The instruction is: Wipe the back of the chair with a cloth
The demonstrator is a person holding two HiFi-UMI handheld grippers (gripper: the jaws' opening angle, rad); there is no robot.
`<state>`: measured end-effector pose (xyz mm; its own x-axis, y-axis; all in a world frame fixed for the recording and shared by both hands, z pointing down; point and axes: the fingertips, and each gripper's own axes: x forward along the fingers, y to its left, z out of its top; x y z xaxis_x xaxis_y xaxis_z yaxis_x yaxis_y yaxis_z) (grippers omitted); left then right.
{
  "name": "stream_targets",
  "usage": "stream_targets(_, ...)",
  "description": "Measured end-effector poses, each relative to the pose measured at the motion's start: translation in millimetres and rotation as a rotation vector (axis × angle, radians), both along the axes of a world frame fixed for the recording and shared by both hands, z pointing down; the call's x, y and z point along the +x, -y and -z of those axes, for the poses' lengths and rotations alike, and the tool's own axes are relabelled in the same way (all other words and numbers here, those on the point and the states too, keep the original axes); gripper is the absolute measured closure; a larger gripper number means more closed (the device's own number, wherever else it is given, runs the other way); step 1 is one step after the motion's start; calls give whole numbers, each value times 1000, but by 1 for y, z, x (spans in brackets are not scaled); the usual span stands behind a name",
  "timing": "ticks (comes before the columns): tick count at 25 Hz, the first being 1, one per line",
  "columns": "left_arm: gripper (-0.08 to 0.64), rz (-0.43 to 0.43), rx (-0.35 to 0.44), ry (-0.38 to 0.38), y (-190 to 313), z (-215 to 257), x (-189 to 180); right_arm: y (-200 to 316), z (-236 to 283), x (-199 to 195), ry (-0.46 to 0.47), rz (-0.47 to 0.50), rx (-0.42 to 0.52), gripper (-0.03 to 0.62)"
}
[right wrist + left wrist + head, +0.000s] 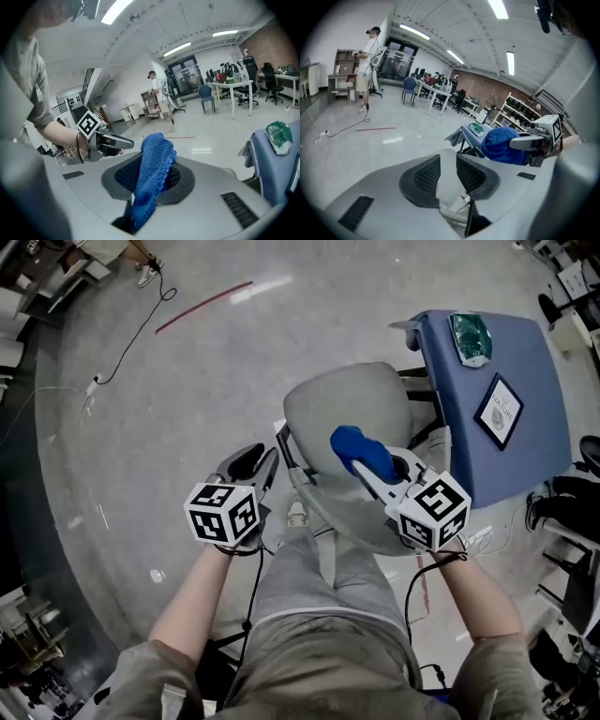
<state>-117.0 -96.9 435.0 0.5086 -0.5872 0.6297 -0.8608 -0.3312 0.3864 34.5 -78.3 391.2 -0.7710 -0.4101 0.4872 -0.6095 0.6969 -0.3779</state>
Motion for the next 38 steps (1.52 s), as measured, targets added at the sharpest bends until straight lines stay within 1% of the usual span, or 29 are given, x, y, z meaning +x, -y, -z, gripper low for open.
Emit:
stream_targets(4,457,-45,124,16,8,54,8,7,57,9,33,-76,111,515)
stream_targets(7,466,-69,217,23,12,95,13,10,99,15,57,-118,204,515)
stream_targets(12,478,-111,365,38,17,161,19,11,166,22,89,-185,326,515)
stream_targets(20,491,-149,572,46,12,247,29,-6,254,29,141,-259,489,515)
stream_targets(23,506,-119,650,21,7,278,27,-13,277,31,153,-278,534,515)
stream_targets(25,514,-103,690,3,4,299,25,-17,294,31,164,-285,558,515)
stream_targets(27,514,-108,723,0,2,317,25,-20,308,33,168,-289,589,515)
stream_targets(29,514,-120,761,12,-1,330,25,-24,320,35,163,-300,628,515)
stream_targets(32,515,-138,810,45,-7,341,27,-30,336,36,186,-313,674,515)
stream_targets(35,528,-140,839,59,-14,349,29,-39,352,36,232,-321,687,515)
stream_targets(38,529,-126,840,47,-22,355,34,-50,355,41,208,-320,700,515)
